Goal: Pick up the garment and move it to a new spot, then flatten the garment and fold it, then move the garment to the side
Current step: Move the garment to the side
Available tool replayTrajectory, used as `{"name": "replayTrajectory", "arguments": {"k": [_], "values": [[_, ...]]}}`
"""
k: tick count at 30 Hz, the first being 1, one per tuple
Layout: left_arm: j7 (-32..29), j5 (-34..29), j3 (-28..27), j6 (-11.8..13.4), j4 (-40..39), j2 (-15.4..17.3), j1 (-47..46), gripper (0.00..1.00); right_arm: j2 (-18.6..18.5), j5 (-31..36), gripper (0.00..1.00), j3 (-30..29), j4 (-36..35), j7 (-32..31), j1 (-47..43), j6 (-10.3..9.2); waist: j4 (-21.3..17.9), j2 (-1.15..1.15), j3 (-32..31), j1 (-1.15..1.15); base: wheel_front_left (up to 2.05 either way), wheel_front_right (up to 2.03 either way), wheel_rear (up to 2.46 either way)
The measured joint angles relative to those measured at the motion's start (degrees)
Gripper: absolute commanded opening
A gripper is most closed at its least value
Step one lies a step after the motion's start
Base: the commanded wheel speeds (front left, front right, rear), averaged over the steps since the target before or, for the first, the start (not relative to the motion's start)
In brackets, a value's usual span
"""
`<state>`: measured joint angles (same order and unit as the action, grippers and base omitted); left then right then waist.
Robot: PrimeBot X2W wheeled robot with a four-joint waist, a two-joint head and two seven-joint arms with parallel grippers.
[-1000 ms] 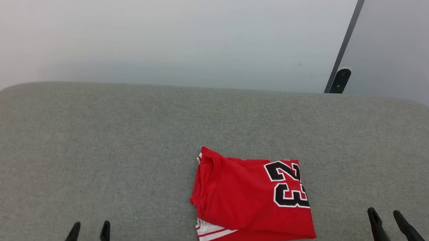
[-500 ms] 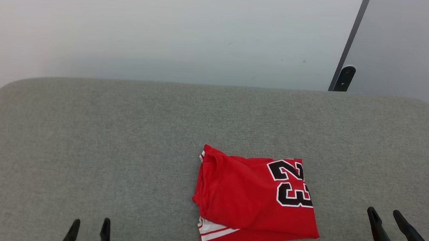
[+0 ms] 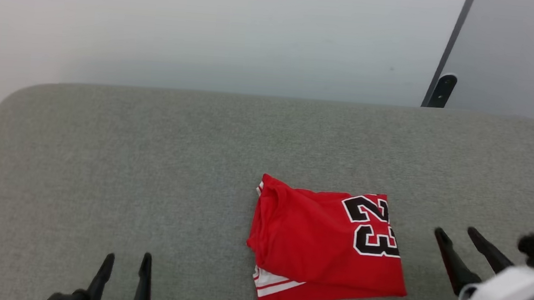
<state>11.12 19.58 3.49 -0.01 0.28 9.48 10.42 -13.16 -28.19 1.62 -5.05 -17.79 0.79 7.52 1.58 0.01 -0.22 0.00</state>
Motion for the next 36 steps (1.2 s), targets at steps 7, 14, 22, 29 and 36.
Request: {"name": "replayTrajectory", "arguments": {"k": [7,14,22,29,36], "values": [[0.7,-0.3,2.2,-1.4,2.4,-0.6,-4.5,1.0,-3.6,0.9,1.0,5.0,8.6,-11.1,9.8,0.0,2.5,0.0,2.1,0.0,0.0,0.0,0.0],[2.0,-0.5,3.8,-2.7,5.8,-1.5,-9.0,1.0,-5.3,-0.9,1.0,8.2,17.0,-20.3,17.8,0.0,6.0,0.0,4.6,0.0,0.0,0.0,0.0],[3.1,0.0,5.0,-4.1,8.7,-2.4,-12.2,1.0,-7.0,-0.8,1.0,11.8,26.4,-28.9,21.5,0.0,9.1,0.0,8.1,0.0,0.0,0.0,0.0],[3.6,0.0,5.2,-5.0,10.8,-2.9,-14.7,1.0,-7.5,-0.5,0.58,12.1,27.2,-30.6,23.3,0.0,11.1,0.0,11.0,0.0,0.0,0.0,0.0],[3.8,-0.1,4.4,-5.5,12.2,-3.3,-15.9,1.0,-6.2,-1.5,0.0,11.4,26.8,-26.6,23.6,-0.01,11.4,0.0,12.3,0.0,0.0,0.0,0.0]]}}
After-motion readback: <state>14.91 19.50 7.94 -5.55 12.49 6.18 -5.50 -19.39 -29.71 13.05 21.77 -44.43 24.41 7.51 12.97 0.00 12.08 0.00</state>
